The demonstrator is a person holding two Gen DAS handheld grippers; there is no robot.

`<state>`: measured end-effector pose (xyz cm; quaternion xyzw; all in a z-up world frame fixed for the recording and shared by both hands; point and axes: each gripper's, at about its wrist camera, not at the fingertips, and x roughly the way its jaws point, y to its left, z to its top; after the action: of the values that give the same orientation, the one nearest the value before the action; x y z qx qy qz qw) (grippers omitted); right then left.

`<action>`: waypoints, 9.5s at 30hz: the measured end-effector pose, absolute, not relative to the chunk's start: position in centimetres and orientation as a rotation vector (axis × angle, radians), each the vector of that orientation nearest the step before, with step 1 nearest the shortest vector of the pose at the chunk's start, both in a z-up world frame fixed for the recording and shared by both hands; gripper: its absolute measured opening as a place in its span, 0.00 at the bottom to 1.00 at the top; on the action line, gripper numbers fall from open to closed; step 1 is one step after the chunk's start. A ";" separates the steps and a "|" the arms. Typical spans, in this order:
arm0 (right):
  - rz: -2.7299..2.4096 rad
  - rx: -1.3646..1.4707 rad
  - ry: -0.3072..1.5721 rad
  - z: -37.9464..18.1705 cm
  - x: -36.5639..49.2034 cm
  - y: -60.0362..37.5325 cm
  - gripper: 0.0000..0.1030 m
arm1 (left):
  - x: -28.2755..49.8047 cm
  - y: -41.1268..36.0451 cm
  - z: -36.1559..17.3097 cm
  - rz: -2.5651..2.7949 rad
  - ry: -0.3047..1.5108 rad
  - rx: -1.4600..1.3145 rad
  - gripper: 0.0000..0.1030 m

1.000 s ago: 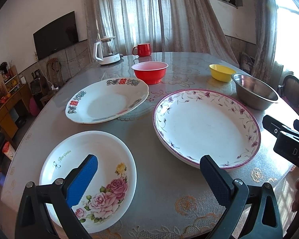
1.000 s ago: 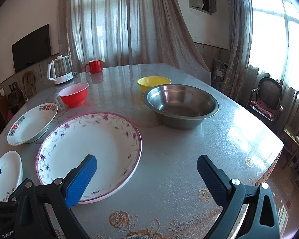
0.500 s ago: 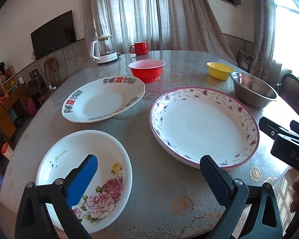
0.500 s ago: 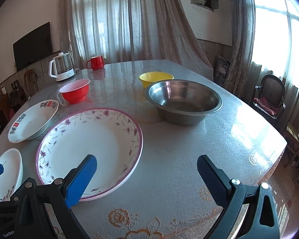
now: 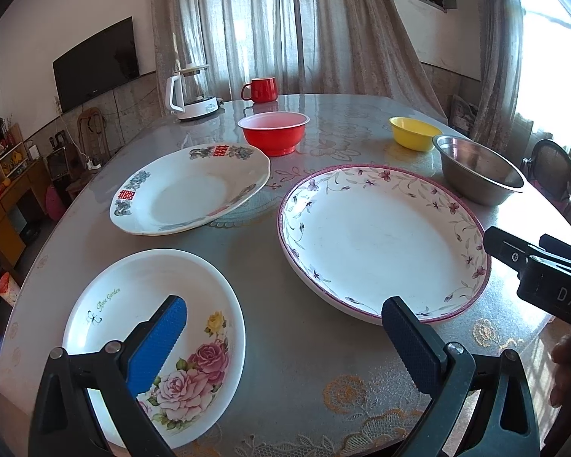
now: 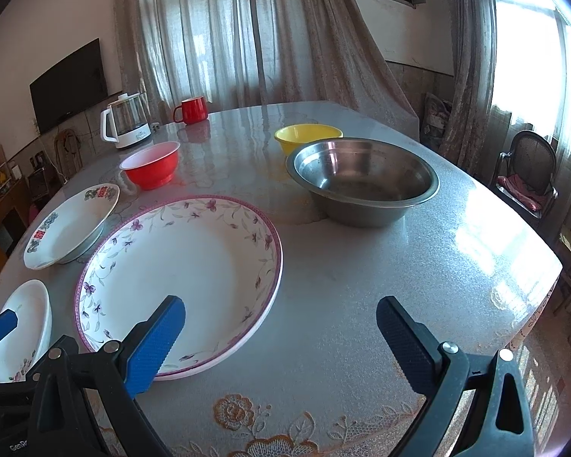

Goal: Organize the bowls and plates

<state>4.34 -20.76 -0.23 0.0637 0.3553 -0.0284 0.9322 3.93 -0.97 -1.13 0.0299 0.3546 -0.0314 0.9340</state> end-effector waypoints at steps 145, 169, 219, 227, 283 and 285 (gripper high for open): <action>0.541 0.138 0.951 0.0 23.5 -5.3 0.30 | 16.4 20.8 0.2 0.048 0.855 -0.309 0.40; 0.581 0.032 1.024 -3.4 27.0 -2.9 0.26 | 21.0 19.8 -2.4 -0.018 0.956 -0.362 0.23; 0.601 -0.008 0.998 -3.7 26.6 -1.9 0.28 | 22.8 19.4 -2.9 0.077 0.974 -0.299 0.32; 0.601 -0.007 0.993 -3.3 26.2 -1.7 0.27 | 22.1 18.9 -2.6 0.093 0.962 -0.275 0.31; 0.448 0.068 0.813 1.0 14.0 -13.0 0.25 | 13.0 7.0 2.3 -0.165 0.831 -0.121 0.30; 0.415 0.075 0.816 0.8 13.6 -14.2 0.25 | 12.8 5.7 2.0 -0.185 0.844 -0.110 0.30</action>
<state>13.56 -14.20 0.80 0.0362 0.3936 0.2004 0.8964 12.76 5.75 1.98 -0.0535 0.4086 -0.0894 0.9067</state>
